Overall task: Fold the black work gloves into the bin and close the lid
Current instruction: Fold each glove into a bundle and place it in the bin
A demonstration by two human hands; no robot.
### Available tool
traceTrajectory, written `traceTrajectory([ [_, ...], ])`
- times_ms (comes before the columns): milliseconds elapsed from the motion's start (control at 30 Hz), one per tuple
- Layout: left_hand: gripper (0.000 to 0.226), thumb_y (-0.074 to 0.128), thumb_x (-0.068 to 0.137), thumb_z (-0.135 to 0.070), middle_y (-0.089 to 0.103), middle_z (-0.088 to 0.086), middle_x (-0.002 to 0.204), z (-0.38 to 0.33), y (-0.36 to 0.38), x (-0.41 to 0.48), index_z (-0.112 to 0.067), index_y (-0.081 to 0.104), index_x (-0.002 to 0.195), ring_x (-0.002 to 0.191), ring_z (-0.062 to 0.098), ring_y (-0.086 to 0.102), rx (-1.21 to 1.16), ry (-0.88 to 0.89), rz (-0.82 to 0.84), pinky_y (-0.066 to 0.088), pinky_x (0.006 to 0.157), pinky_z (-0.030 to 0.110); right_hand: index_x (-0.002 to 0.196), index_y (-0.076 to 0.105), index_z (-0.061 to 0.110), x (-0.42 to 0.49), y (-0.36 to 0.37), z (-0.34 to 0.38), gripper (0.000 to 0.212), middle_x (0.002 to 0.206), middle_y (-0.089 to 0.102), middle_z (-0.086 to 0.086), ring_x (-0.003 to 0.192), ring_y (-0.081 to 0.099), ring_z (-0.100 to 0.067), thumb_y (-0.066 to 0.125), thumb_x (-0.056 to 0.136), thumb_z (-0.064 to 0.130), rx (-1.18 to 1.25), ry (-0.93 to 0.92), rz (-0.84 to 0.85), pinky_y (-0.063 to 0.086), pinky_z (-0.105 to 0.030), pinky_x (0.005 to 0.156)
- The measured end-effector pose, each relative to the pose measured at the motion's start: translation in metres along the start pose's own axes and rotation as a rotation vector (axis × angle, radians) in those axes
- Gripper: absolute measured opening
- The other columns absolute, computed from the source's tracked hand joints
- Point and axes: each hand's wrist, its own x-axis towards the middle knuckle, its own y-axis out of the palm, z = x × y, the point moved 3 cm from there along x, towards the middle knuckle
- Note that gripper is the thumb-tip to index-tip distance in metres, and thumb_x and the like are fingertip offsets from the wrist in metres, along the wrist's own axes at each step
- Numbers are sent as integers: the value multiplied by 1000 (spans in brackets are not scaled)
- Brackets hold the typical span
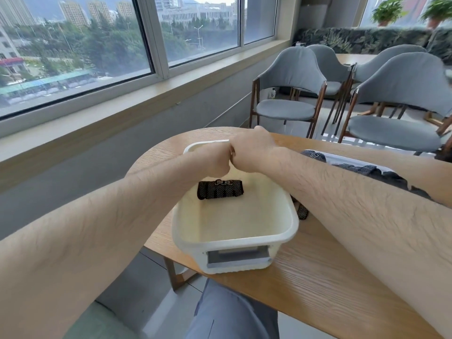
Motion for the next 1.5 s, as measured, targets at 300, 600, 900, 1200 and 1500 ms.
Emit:
traceTrajectory([
  [300,28,49,88,-4,54,2,89,-116,-70,-6,-7,66,109,83,26,53,107,147,-216,47,71,36,83,55,22,-103,-16,-96,19,96,69,-6,92,63,-32,47,95,34,424,244,-251,44,-36,69],
  [600,25,49,90,-2,62,12,117,-293,-17,-36,-8,62,111,109,32,61,-482,250,-265,46,83,38,75,59,19,-263,55,-168,29,76,62,1,75,55,-26,51,98,36,593,627,-296,34,-35,58],
  [900,7,55,99,-21,60,-6,94,-327,76,-24,-19,61,98,89,16,58,-843,383,-308,37,72,24,86,68,18,-330,144,-143,9,83,64,3,78,62,-26,60,87,23,434,801,-439,46,-35,65],
  [1200,11,59,96,-30,58,-10,101,-342,84,0,-27,64,104,84,10,60,-805,370,-337,50,73,32,113,69,5,-317,160,-164,33,113,56,-12,102,57,-35,67,89,27,312,979,-351,53,-44,75],
  [1500,18,62,96,-40,63,-12,91,-332,85,2,-23,57,99,74,-2,57,-1039,367,-275,42,64,18,80,59,13,-321,154,-154,12,89,56,-2,71,56,-24,66,87,20,382,899,-529,39,-31,57],
])
